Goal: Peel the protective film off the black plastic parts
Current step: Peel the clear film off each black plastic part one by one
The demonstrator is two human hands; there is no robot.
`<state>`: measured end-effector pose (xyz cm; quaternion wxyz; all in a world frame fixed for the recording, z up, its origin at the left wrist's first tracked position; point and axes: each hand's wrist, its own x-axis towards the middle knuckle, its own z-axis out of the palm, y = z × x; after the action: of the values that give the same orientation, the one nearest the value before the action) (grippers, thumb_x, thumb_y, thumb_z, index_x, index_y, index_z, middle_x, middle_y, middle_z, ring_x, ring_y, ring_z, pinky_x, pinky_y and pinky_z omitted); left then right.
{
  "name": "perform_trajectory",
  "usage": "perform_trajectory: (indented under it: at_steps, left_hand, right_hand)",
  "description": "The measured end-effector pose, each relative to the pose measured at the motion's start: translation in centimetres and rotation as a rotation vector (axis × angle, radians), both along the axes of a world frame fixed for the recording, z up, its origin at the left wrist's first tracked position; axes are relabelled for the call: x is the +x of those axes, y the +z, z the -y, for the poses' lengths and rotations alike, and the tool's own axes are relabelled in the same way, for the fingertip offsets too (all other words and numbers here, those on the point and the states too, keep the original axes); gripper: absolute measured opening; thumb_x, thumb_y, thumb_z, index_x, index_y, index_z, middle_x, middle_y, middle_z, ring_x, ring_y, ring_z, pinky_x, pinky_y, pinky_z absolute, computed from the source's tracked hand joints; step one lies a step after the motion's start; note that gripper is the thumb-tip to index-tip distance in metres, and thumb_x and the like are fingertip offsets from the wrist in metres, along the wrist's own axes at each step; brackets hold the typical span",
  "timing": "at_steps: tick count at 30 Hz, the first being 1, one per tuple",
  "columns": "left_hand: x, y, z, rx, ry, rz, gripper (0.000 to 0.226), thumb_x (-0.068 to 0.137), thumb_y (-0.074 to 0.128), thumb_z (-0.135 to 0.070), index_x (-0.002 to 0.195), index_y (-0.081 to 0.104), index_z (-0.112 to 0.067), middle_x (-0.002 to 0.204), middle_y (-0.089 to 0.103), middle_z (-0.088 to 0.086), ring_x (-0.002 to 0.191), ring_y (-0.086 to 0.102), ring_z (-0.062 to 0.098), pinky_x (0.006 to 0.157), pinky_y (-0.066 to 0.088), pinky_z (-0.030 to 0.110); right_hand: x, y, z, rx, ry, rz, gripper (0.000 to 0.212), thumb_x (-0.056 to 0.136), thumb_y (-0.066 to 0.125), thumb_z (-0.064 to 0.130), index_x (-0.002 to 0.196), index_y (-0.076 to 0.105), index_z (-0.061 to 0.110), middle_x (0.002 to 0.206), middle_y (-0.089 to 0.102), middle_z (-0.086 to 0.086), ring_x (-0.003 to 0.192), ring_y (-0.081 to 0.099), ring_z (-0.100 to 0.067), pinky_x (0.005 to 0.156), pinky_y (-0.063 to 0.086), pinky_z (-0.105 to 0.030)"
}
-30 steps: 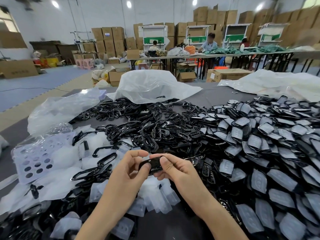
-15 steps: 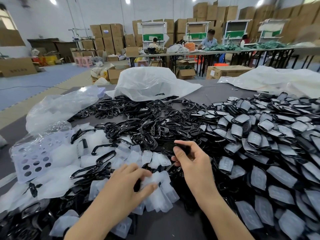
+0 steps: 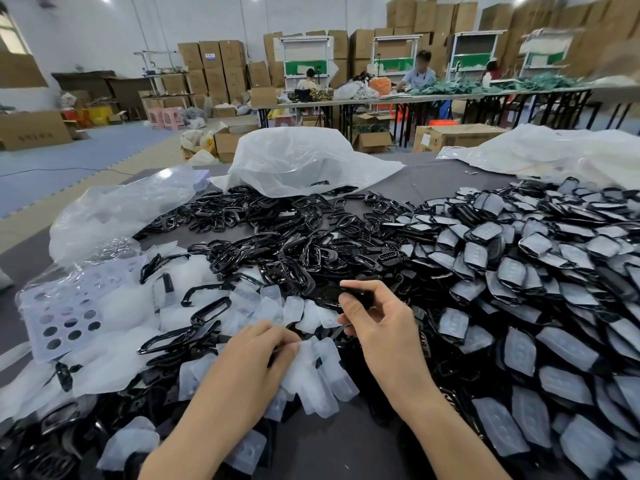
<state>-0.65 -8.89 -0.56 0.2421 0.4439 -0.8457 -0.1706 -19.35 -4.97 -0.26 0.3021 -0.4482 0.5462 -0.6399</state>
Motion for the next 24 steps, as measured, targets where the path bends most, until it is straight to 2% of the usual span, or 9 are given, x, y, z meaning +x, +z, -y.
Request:
perform_trajectory:
  at_steps: [3,6,9,12,15,17,20,22,24]
  left_hand:
    - [-0.2,0.0,0.0,-0.033,0.05,-0.178,0.017,0.098,0.042,-0.047,0.091,0.057,-0.042,0.08,0.062,-0.022,0.074,0.059,0.0,0.062,0.044,0.017]
    - [-0.6,0.5,-0.1,0.009,0.058,-0.405,0.02,0.097,0.041,-0.046,0.097,0.061,-0.045,0.077,0.065,-0.014,0.059,0.057,0.006,0.055,0.042,0.012]
    - [-1.0,0.5,-0.4,0.159,-0.012,-0.496,0.023,0.101,0.044,-0.034,0.114,0.06,-0.044,0.079,0.066,-0.011,0.074,0.062,0.001,0.068,0.044,0.009]
    - [-1.3,0.5,-0.8,0.215,-0.045,-0.535,0.029,0.1,0.045,-0.032,0.127,0.049,-0.045,0.082,0.068,-0.005,0.077,0.064,0.006,0.074,0.049,0.016]
    - [-1.4,1.0,-1.0,0.259,-0.031,-0.632,0.023,0.101,0.05,-0.024,0.107,0.055,-0.046,0.079,0.071,-0.001,0.07,0.065,0.012,0.07,0.052,0.02]
    - [-1.3,1.2,-1.0,0.259,-0.038,-0.641,0.02,0.099,0.053,-0.026,0.097,0.062,-0.044,0.079,0.071,-0.002,0.071,0.066,0.012,0.072,0.054,0.024]
    - [-1.3,1.3,-1.1,0.265,-0.053,-0.595,0.019,0.091,0.06,-0.038,0.107,0.067,-0.047,0.087,0.073,-0.013,0.083,0.067,0.002,0.078,0.051,0.015]
    - [-1.4,1.1,-1.2,0.268,-0.05,-0.536,0.03,0.092,0.066,-0.031,0.115,0.063,-0.05,0.093,0.073,-0.019,0.093,0.067,0.0,0.08,0.047,0.008]
    - [-1.7,1.1,-1.4,0.227,-0.034,-0.493,0.029,0.094,0.066,-0.028,0.111,0.065,-0.051,0.09,0.072,-0.018,0.091,0.067,0.0,0.077,0.044,0.006]
  right_hand:
    - [0.0,0.5,0.0,-0.026,0.035,0.121,0.021,0.095,0.068,0.019,0.095,0.073,0.039,0.087,0.075,0.006,0.079,0.073,-0.015,0.068,0.058,-0.023]
    - [0.2,0.9,-0.1,-0.016,0.102,0.285,0.021,0.094,0.067,0.012,0.092,0.076,0.032,0.089,0.076,0.003,0.08,0.075,-0.018,0.067,0.058,-0.023]
    - [0.4,0.9,0.0,0.0,0.134,0.331,0.022,0.094,0.067,0.011,0.091,0.076,0.031,0.09,0.076,0.0,0.081,0.076,-0.02,0.068,0.059,-0.025]
    - [0.3,0.8,0.0,0.001,0.11,0.348,0.021,0.095,0.067,0.012,0.09,0.076,0.03,0.087,0.076,0.0,0.08,0.076,-0.02,0.067,0.059,-0.025]
    - [0.0,0.7,0.2,-0.009,0.078,0.402,0.018,0.095,0.067,0.009,0.094,0.076,0.025,0.088,0.077,-0.003,0.078,0.075,-0.02,0.065,0.059,-0.024]
    - [-0.1,0.6,0.3,-0.011,0.063,0.43,0.016,0.094,0.066,0.007,0.097,0.075,0.021,0.09,0.077,-0.005,0.078,0.075,-0.02,0.064,0.058,-0.023]
    - [-0.1,0.5,0.4,-0.007,0.057,0.479,0.017,0.094,0.067,0.005,0.095,0.075,0.02,0.089,0.078,-0.007,0.078,0.076,-0.02,0.066,0.058,-0.022]
    - [-0.1,0.5,0.4,0.002,0.054,0.495,0.015,0.093,0.067,0.005,0.095,0.075,0.018,0.088,0.078,-0.007,0.08,0.076,-0.021,0.068,0.058,-0.021]
    - [-0.2,0.3,0.4,0.014,0.05,0.502,0.012,0.093,0.068,0.006,0.099,0.073,0.015,0.087,0.077,-0.008,0.081,0.076,-0.022,0.069,0.058,-0.021]
